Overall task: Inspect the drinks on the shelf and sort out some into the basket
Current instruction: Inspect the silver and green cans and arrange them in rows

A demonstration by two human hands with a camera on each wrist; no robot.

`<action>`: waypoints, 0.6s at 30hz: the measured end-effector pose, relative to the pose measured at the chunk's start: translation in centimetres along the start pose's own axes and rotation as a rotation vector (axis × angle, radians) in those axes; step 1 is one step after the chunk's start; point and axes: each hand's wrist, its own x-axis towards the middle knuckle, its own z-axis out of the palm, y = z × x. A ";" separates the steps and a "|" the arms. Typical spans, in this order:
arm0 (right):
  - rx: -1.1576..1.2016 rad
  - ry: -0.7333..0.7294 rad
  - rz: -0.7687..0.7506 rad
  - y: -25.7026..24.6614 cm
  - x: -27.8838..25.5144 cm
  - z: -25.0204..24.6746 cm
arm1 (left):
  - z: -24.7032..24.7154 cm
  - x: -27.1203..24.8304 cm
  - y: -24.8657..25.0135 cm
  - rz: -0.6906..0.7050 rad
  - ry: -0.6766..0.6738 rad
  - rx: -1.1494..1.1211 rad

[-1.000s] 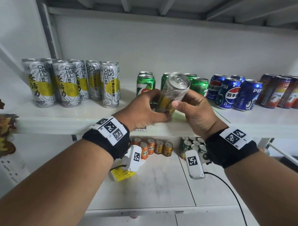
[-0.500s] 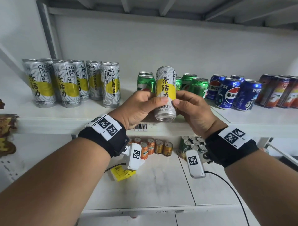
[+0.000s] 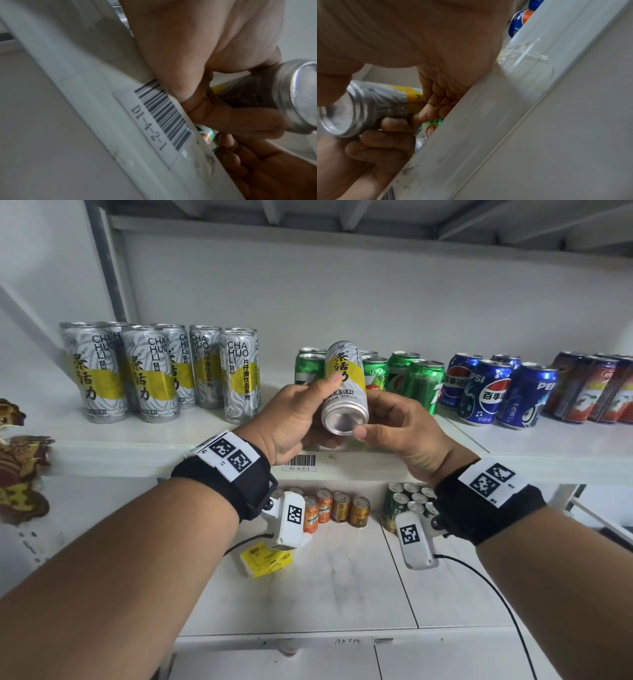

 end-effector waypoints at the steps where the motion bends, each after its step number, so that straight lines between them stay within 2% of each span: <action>1: 0.002 0.009 0.010 0.0 0.0 0.0 | -0.1 0.0 0.0 0.004 -0.002 -0.009; 9: -0.003 0.085 0.047 0.5 0.2 -0.6 | 0.0 0.2 0.0 -0.034 -0.062 -0.016; 14: 0.041 0.191 0.050 0.8 0.4 -0.6 | 0.4 0.0 0.0 -0.024 -0.148 0.040; 18: 0.045 0.237 0.066 0.7 0.4 -0.5 | 0.3 0.3 0.3 -0.051 -0.144 0.090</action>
